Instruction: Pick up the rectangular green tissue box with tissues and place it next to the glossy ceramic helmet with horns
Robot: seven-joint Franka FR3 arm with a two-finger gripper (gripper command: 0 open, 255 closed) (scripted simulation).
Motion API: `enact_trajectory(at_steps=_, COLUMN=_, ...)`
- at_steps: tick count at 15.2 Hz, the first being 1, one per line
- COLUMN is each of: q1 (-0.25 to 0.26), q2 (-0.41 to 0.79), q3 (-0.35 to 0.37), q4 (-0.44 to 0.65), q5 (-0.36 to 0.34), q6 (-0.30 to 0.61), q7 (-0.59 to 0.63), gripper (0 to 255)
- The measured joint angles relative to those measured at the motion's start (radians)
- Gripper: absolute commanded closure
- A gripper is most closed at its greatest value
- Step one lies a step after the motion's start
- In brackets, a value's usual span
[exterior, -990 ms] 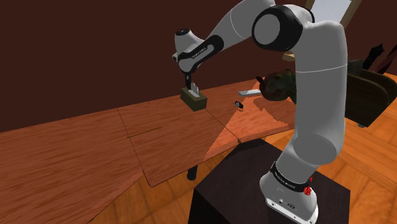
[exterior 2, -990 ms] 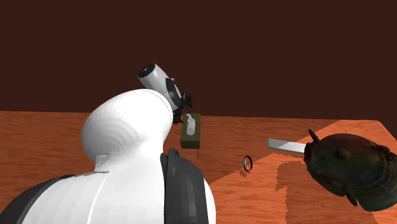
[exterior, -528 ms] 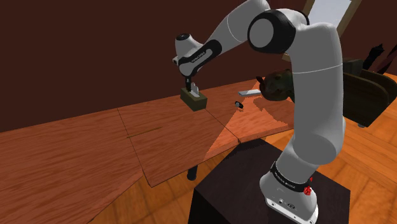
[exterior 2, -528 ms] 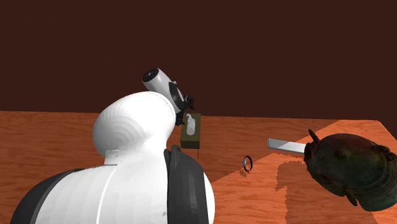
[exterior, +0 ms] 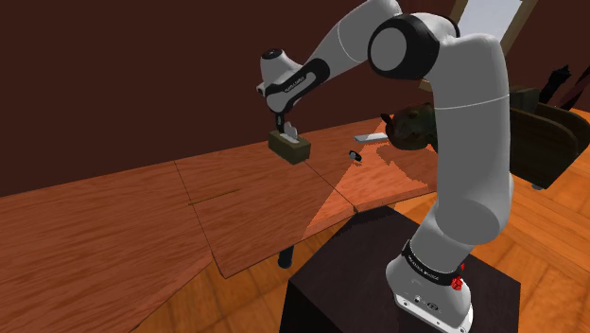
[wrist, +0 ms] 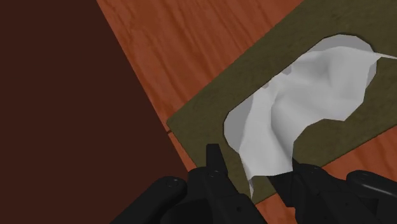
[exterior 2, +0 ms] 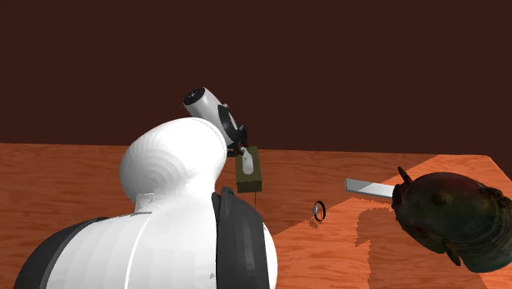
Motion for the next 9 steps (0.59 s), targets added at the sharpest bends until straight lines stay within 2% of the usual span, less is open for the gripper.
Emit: enact_trajectory(at_steps=9, q1=0.0, q2=-0.013, q3=0.003, q4=0.006, q5=0.006, q6=-0.022, q7=-0.01, gripper=255)
